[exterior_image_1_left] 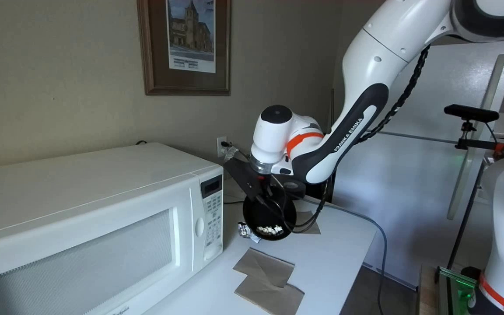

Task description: Pick up the black bowl and pour all the popcorn onto the brown paper in front of the microwave

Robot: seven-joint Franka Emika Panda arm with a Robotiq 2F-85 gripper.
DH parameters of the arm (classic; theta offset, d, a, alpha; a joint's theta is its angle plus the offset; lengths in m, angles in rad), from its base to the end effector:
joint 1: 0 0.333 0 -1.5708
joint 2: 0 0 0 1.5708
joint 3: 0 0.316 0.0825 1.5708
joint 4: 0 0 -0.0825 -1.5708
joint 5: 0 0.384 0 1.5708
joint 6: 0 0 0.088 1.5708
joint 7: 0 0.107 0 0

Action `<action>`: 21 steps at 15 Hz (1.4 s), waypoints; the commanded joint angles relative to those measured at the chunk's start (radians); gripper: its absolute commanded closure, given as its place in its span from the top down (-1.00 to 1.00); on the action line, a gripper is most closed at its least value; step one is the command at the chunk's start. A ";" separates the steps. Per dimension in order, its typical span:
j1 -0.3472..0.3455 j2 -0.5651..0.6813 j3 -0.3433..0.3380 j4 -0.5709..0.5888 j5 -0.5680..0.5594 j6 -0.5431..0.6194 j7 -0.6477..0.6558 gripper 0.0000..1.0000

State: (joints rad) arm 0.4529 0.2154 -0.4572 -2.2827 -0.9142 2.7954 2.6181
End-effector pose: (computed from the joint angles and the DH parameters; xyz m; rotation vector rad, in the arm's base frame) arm 0.5464 0.0353 0.2875 -1.8444 2.2537 -0.8463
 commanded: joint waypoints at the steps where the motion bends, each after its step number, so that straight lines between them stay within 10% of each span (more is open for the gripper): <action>1: 0.050 -0.060 -0.036 -0.045 -0.138 -0.049 0.165 -0.97; 21: 0.318 -0.083 -0.305 0.010 -0.159 -0.088 0.148 -0.97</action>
State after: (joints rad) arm 0.7006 0.1142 -0.6989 -2.2922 -1.0462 2.7059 2.7121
